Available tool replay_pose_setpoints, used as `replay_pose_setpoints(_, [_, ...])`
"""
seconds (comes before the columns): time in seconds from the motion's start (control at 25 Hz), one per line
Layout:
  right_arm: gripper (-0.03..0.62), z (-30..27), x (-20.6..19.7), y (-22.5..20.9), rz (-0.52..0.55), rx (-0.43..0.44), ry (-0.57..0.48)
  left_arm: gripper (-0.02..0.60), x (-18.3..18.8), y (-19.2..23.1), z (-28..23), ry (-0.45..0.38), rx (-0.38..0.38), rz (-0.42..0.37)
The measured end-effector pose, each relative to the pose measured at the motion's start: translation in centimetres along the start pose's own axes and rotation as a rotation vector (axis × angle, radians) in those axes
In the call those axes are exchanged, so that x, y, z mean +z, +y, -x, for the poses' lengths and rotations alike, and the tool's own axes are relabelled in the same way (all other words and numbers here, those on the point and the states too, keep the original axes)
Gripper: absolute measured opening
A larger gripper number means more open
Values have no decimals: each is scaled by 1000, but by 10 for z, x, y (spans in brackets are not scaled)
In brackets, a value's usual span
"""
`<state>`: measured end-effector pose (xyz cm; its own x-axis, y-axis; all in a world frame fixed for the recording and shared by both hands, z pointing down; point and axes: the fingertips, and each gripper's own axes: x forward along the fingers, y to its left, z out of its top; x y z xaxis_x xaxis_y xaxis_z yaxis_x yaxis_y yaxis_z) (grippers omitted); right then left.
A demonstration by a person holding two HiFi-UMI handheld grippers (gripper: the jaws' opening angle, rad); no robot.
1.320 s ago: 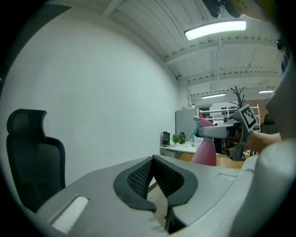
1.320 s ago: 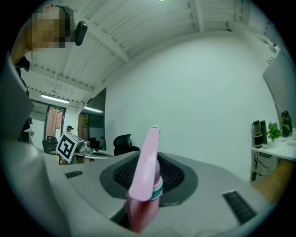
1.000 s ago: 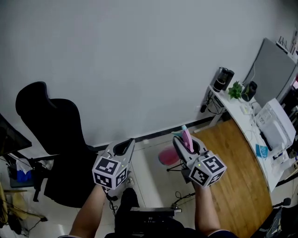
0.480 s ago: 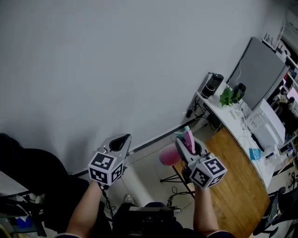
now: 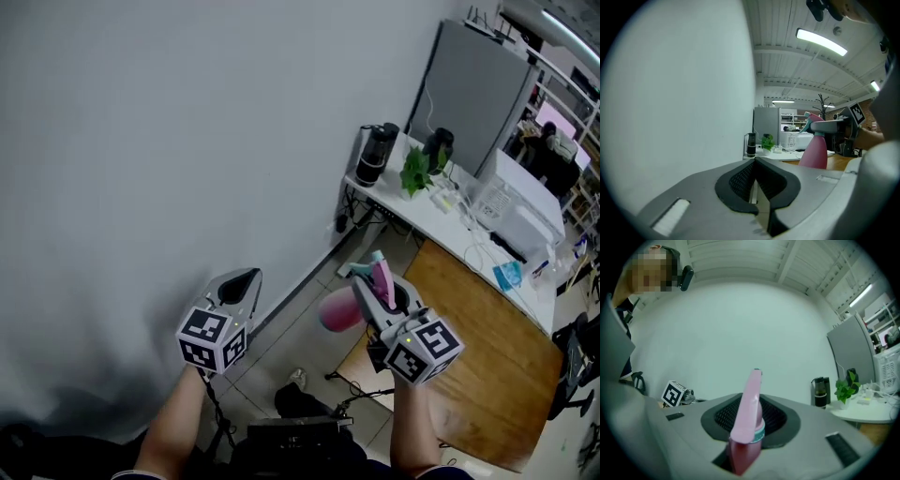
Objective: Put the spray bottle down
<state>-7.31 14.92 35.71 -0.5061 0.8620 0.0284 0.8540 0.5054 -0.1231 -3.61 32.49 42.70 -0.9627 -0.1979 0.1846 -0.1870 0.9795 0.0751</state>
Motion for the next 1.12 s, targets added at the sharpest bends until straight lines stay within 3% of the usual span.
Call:
replay_pose_setpoints(0.28, [118,-20,23,-104,-43,-163,-84,9,49,-37,-154,17,-238,-61])
replay_pose_setpoints(0.48, [118,20,33,-163,-39,-357,-103,8,72,-95,-237,28,-440,-88])
replay_pose_setpoints(0.68, [118,86,26,-209,-39,-616,-84,9,82,-202,-305,28,-728,-113])
replay_pose_setpoints(0.88, [118,162,20,-245,-38,-923,-63,8,60,-325,-345,77,-1068,-124])
replay_pose_setpoints(1.04, [118,221,22,-240,-58,-1252,-72,9,46,-412,-347,130,-1377,-161])
replay_pose_setpoints(1.12, [118,245,24,-230,-58,-1386,-65,8,44,-442,-337,144,-1496,-170])
